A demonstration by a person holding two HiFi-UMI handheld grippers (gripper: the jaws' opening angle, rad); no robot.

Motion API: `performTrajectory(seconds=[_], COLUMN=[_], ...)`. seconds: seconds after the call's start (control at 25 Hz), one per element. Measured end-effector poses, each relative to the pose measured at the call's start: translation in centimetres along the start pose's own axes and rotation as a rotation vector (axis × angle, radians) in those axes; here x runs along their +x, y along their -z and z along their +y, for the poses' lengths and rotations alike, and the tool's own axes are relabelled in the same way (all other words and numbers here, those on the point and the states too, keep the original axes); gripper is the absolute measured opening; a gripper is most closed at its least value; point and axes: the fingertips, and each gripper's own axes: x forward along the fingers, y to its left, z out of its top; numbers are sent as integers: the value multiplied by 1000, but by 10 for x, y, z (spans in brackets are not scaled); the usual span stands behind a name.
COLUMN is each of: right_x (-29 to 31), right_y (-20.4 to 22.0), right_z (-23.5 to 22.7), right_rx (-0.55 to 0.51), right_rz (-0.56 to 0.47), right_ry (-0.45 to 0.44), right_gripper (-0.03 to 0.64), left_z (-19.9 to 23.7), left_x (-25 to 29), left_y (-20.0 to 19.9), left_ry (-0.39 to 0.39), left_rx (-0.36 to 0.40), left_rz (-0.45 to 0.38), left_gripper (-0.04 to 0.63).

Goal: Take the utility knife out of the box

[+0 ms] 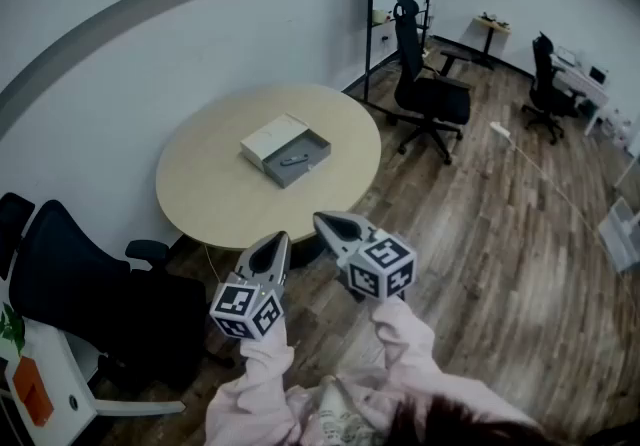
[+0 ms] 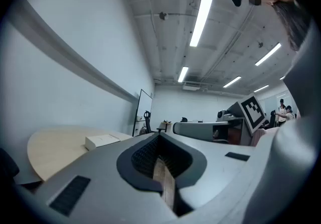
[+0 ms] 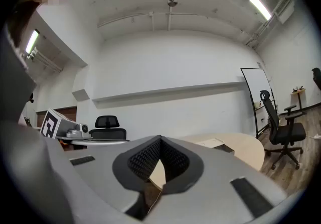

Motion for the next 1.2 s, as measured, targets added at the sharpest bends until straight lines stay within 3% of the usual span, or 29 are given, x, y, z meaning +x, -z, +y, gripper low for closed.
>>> performTrajectory(seconds=[1.2], right_x=[-9], right_y=[16], right_z=[-29], right_rx=[35], right_rz=[32], right_ry=[-60], right_gripper=[-3], left_z=[-17], left_x=[26], left_y=[23], left_ry=[-9], left_rx=[-48], left_rz=[27], left_gripper=[8])
